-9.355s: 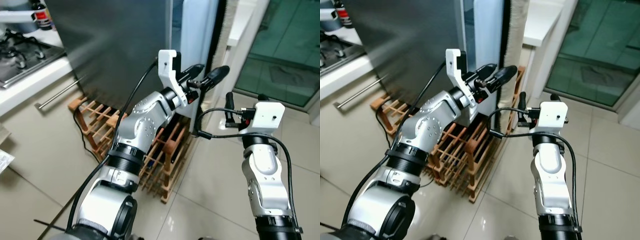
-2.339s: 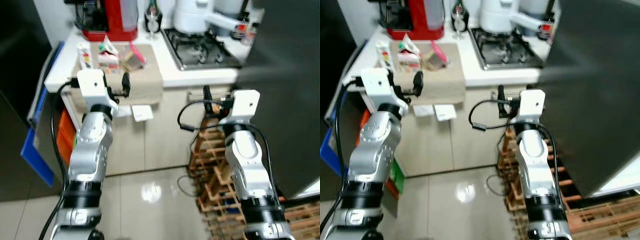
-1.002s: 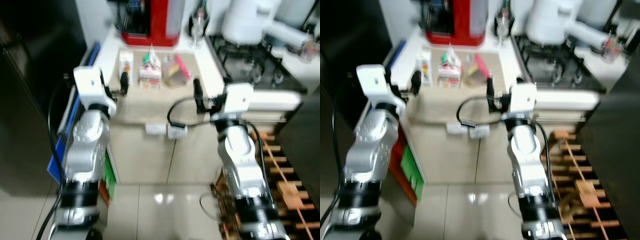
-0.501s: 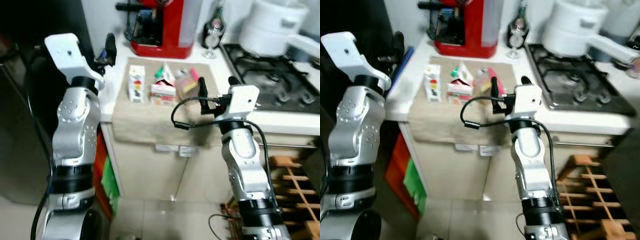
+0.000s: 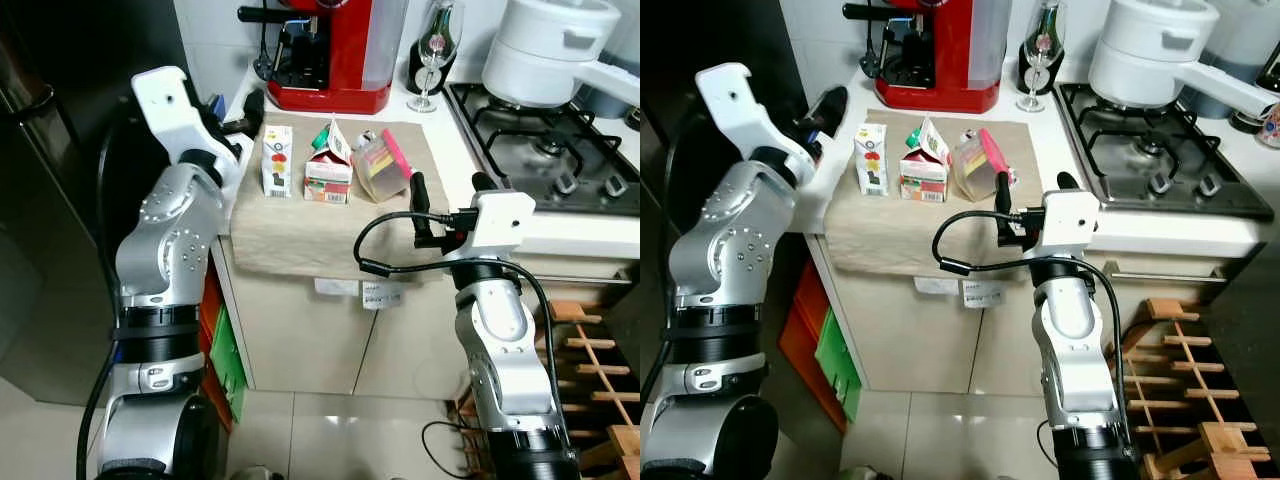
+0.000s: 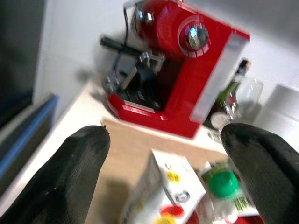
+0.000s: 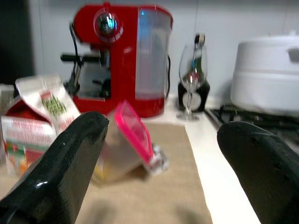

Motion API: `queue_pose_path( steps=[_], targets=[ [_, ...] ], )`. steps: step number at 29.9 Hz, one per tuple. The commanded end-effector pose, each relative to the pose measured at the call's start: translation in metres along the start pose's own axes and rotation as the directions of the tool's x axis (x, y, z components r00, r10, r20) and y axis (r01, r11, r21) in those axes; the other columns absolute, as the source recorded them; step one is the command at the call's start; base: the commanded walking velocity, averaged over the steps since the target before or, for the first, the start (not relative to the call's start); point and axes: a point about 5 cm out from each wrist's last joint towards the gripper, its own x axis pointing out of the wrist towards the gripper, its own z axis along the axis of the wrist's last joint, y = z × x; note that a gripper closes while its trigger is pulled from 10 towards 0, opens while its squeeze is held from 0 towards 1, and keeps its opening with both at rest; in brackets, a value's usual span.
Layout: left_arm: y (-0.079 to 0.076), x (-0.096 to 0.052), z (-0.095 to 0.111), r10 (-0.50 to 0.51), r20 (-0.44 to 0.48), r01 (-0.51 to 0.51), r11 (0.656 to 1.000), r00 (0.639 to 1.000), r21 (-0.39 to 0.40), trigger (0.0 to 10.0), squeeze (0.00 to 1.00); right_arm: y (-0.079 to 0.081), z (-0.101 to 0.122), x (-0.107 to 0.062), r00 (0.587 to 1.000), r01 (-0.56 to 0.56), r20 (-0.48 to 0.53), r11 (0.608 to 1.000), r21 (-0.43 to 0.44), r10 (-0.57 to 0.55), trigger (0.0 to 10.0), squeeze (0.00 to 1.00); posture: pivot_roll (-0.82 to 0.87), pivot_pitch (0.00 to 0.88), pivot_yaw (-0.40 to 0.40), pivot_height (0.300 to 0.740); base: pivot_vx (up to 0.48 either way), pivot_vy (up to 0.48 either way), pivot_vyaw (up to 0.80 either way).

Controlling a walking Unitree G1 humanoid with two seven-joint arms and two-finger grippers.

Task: Restocking fridge

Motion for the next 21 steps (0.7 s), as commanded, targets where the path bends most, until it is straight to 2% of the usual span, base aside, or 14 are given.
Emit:
queue_pose_path(
  steps=[1, 2, 3, 7, 12, 17, 19, 21],
  targets=[
    [-0.010, 0.001, 0.001, -0.035, -0.022, 0.035, 0.999, 0.999, 0.001, 10.0, 0.00, 0.000, 0.005, -0.003, 1.000, 0.009, 0.001, 1.000, -0.005, -0.009, 10.0, 0.00, -0.12, 0.118, 0.043, 0.736, 0.000, 0.000, 0.00],
    [-0.016, 0.001, 0.002, -0.064, -0.027, 0.065, 0.998, 0.998, 0.012, 10.0, 0.00, 0.000, 0.005, -0.007, 1.000, 0.014, -0.005, 1.000, -0.005, -0.014, 10.0, 0.00, -0.12, 0.123, 0.046, 0.736, 0.000, 0.000, 0.00],
    [-0.019, 0.000, 0.001, -0.086, -0.037, 0.088, 0.995, 0.996, 0.055, 10.0, 0.00, 0.000, 0.005, -0.008, 1.000, 0.016, -0.009, 1.000, -0.004, -0.016, 10.0, 0.00, -0.12, 0.128, 0.048, 0.736, 0.000, 0.000, 0.00],
    [-0.024, 0.000, -0.005, -0.100, -0.085, 0.109, 0.989, 0.991, 0.097, 10.0, 0.00, 0.003, 0.004, -0.013, 1.000, 0.018, -0.025, 1.000, 0.001, -0.018, 10.0, 0.00, -0.12, 0.143, 0.056, 0.736, 0.000, 0.000, 0.00],
    [-0.028, -0.001, -0.003, -0.105, -0.087, 0.116, 0.984, 0.991, 0.132, 10.0, 0.00, 0.006, 0.004, -0.016, 0.999, 0.014, -0.041, 1.000, 0.006, -0.013, 10.0, 0.00, -0.12, 0.146, 0.056, 0.736, 0.000, 0.000, 0.00],
    [-0.025, 0.000, -0.005, -0.073, -0.103, 0.090, 0.980, 0.992, 0.180, 10.0, 0.00, 0.006, 0.003, -0.017, 0.999, 0.014, -0.050, 1.000, 0.008, -0.014, 10.0, 0.00, -0.12, 0.148, 0.061, 0.736, 0.000, 0.000, 0.00],
    [-0.015, 0.001, -0.009, 0.007, -0.114, 0.020, 0.973, 0.993, 0.232, 10.0, 0.00, 0.007, 0.003, -0.017, 0.998, 0.017, -0.055, 1.000, 0.011, -0.017, 10.0, 0.00, -0.12, 0.147, 0.063, 0.736, 0.000, 0.000, 0.00],
    [-0.013, 0.001, -0.010, 0.019, -0.114, 0.008, 0.973, 0.993, 0.232, 10.0, 0.00, 0.007, 0.003, -0.017, 0.998, 0.017, -0.056, 1.000, 0.011, -0.017, 10.0, 0.00, -0.12, 0.144, 0.065, 0.736, 0.000, 0.000, 0.00]
  ],
)
